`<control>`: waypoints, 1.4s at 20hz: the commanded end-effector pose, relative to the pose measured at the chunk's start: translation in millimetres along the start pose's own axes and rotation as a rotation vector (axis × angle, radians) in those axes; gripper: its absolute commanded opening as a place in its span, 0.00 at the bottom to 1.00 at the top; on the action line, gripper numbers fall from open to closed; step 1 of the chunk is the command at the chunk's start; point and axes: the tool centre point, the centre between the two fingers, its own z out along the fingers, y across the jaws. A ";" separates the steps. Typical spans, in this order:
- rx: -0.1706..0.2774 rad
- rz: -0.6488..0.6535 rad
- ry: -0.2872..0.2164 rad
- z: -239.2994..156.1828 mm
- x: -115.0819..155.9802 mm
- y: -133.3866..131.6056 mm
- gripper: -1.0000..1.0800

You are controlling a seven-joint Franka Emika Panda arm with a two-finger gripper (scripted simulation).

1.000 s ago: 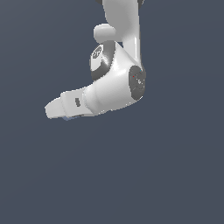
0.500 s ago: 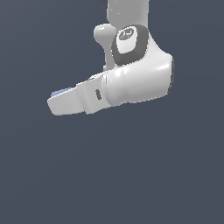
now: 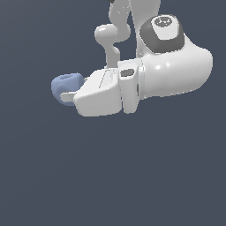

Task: Pick up the object and move it to a goal position.

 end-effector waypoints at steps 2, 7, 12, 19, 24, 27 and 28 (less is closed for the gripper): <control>-0.098 -0.088 -0.054 -23.7 -11.8 17.3 0.00; -0.242 -0.218 -0.130 -62.1 -23.0 39.4 0.00; -0.390 -0.349 -0.205 -104.5 -28.2 56.8 0.00; -0.548 -0.489 -0.283 -152.1 -27.6 68.4 0.00; -0.618 -0.550 -0.316 -173.3 -25.5 70.9 0.00; -0.640 -0.569 -0.325 -179.9 -24.6 71.3 0.00; -0.644 -0.573 -0.327 -181.1 -24.4 71.3 0.00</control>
